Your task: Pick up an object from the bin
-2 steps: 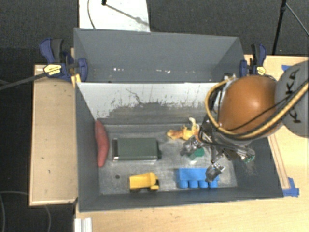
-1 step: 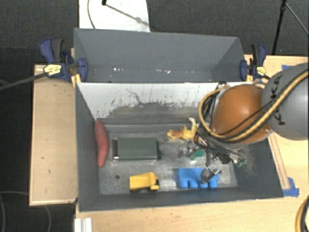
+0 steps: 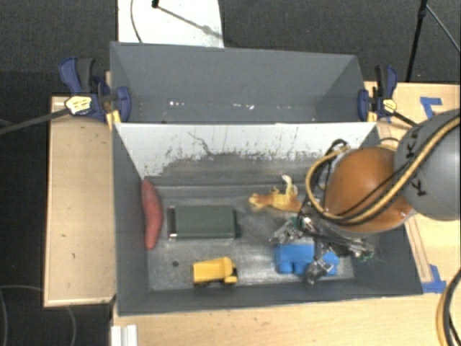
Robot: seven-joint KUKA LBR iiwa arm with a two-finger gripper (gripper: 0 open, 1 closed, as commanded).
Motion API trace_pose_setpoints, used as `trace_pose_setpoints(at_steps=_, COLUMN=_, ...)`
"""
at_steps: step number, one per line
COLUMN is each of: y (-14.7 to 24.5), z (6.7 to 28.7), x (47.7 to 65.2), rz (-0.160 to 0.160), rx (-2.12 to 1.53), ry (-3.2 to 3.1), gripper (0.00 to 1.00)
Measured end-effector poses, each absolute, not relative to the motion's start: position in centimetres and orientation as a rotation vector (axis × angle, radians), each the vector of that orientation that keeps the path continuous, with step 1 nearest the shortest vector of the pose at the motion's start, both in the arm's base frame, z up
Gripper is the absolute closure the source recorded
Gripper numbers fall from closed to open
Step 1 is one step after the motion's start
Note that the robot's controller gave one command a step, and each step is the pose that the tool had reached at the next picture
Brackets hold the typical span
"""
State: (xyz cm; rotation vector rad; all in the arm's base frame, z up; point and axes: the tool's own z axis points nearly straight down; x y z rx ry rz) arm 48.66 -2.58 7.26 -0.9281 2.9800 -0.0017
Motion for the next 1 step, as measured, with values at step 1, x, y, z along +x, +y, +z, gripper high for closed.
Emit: trace_pose_setpoints(at_steps=1, y=-5.90, z=7.56, x=49.44, rz=-0.003, rx=-1.398, ry=2.807, gripper=1.00)
